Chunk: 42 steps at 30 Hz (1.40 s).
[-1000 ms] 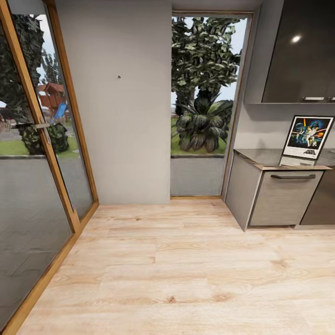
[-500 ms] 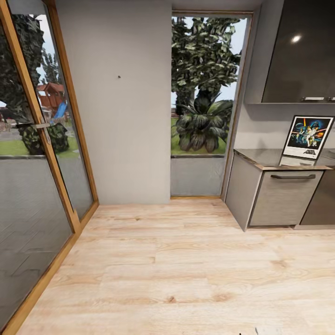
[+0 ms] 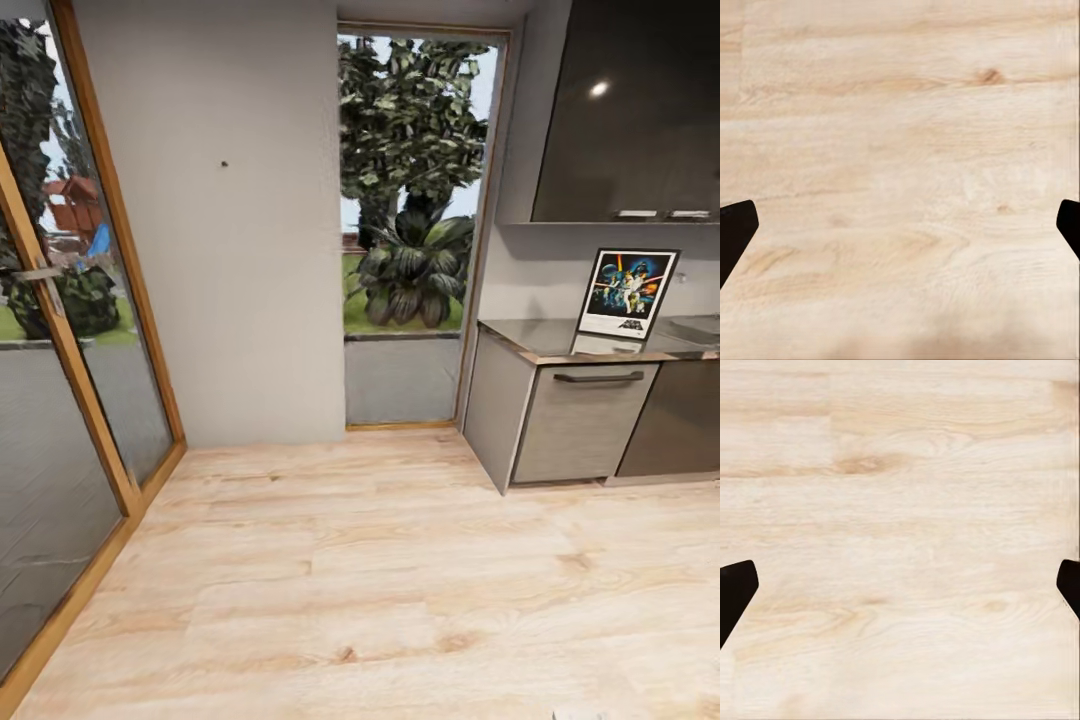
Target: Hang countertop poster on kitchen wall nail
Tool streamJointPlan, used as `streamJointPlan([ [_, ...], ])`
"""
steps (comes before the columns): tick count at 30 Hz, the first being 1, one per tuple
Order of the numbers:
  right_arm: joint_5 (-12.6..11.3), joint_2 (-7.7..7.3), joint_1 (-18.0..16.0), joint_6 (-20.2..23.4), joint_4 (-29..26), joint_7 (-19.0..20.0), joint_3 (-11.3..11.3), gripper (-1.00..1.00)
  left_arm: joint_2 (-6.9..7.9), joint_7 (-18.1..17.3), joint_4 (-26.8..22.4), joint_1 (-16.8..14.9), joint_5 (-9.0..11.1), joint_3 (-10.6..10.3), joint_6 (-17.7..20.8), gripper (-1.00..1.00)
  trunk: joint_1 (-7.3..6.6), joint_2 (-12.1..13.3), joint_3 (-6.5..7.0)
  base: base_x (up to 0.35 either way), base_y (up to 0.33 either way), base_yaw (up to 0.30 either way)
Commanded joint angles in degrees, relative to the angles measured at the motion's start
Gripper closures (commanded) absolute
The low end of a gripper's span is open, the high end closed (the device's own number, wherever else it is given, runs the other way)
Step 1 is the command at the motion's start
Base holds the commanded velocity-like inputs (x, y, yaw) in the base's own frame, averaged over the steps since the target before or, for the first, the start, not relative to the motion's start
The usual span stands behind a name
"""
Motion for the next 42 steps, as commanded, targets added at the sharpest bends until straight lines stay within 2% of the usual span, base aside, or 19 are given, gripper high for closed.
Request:
streamJointPlan([
  [1,0.05,0.01,-0.04,-0.17,0.15,-0.03,-0.02,-1.00,-0.01,-0.01,-0.09,0.03,-0.04,0.03,-0.06,-1.00,0.02,-0.02,-0.03,0.198,-0.261,-0.155],
  [7,0.22,-0.01,-0.04,-0.14,1.91,0.05,0.01,-1.00,-0.01,0.05,-0.09,0.03,-0.04,0.01,0.00,-1.00,0.02,-0.02,0.00,0.188,-0.283,-0.064],
  [10,0.17,-0.52,-0.04,-0.20,2.99,0.00,-0.03,-1.00,-0.01,0.06,-0.09,0.03,-0.04,0.06,0.03,-1.00,0.02,-0.02,0.01,0.218,-0.276,-0.009],
  [25,0.15,-0.69,-0.04,-0.22,3.18,-0.01,-0.06,-1.00,-0.01,0.06,-0.09,0.03,-0.04,0.08,-0.03,-1.00,0.02,-0.02,0.01,0.253,-0.244,-0.009],
  [33,0.08,-0.69,-0.04,-0.22,3.18,-0.01,-0.05,-1.00,-0.01,0.13,-0.07,0.03,-0.04,0.08,-0.07,-1.00,0.02,-0.02,0.17,0.230,-0.211,-0.211],
  [42,0.06,-0.69,-0.04,-0.22,3.25,-0.01,-0.04,-1.00,-0.01,0.15,-0.08,0.03,-0.04,0.08,-0.11,-1.00,0.02,-0.02,0.51,0.043,-0.038,-0.281],
])
